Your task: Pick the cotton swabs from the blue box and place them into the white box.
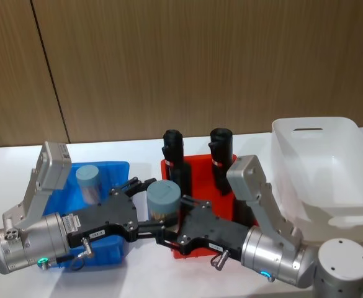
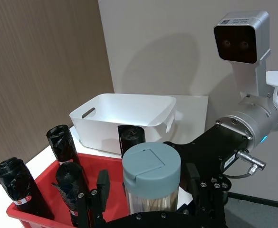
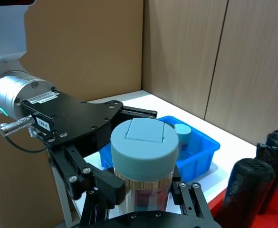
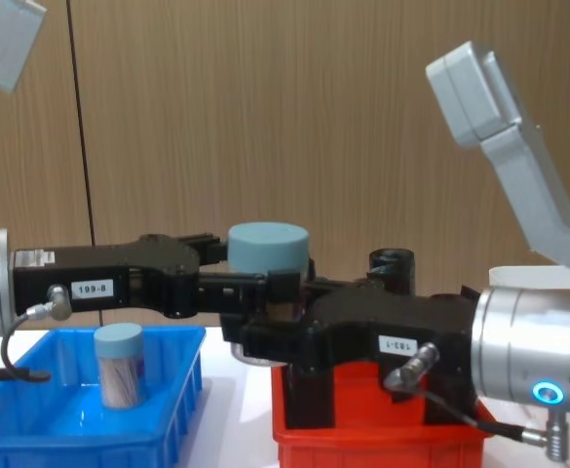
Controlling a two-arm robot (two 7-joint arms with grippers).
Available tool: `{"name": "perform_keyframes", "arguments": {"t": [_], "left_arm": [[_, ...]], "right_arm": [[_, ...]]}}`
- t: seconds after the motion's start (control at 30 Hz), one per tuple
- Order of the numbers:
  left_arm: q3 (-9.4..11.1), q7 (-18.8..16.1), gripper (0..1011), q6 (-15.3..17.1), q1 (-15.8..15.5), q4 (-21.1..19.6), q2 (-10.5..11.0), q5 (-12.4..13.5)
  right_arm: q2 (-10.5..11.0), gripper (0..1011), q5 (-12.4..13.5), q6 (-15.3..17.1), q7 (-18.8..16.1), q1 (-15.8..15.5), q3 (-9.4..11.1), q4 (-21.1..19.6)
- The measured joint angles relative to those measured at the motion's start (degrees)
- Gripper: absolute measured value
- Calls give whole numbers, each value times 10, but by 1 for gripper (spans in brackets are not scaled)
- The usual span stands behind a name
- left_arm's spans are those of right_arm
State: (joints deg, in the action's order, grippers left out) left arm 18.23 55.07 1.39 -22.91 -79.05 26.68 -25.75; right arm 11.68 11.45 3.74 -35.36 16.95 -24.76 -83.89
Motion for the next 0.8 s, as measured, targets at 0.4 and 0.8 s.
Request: {"name": "perform_keyframes", "arguments": {"t": [0.4,0.8], "left_arm": [[0,0,1004,0,0,0,0,0],[0,0,1004,0,0,0,0,0]], "right_arm": [[19,645,14,-4,18,-8,14,-6],[55,645,42,-12,55,-21,46,-10]]}}
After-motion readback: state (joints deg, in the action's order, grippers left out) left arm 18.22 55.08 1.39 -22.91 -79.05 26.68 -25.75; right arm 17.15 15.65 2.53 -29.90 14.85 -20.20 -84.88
